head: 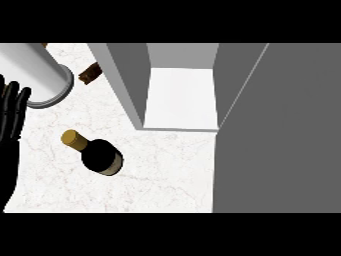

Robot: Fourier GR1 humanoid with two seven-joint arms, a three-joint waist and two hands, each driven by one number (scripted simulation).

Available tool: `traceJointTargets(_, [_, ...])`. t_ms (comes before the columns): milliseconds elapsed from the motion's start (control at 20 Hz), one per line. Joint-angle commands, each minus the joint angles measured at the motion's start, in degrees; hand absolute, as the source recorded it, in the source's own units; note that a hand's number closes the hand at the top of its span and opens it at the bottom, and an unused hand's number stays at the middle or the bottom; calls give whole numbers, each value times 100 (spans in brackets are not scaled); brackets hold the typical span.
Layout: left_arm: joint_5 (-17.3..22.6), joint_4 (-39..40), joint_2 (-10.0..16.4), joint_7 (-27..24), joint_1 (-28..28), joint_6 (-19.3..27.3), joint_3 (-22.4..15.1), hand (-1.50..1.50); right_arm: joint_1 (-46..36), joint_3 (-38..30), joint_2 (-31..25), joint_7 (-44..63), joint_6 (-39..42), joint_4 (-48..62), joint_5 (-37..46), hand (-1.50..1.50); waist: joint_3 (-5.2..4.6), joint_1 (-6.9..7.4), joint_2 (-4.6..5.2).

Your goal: Pick up the wine, place it into the cabinet and close the cabinet

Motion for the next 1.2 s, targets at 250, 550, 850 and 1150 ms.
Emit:
traceJointTargets(250, [1512, 56, 591, -145, -216, -1431, 147, -150, 702, 274, 75, 180, -226, -973, 568, -150, 2, -250, 11])
traceJointTargets(550, [2973, -208, 530, 1364, 66, -1434, 101, -150, 1263, 901, 53, 1283, 346, -1751, -578, -150, 10, -193, 11])
traceJointTargets(850, [3673, -1025, 796, 2353, -97, -1005, 549, -150, 1017, 1340, 163, 2117, -22, -2456, -177, -150, 10, -149, 27])
traceJointTargets(1150, [3861, -940, 1055, 3015, -753, -497, 706, -150, 691, 1942, 208, 3145, -429, -3214, 320, -150, 7, -186, 29])
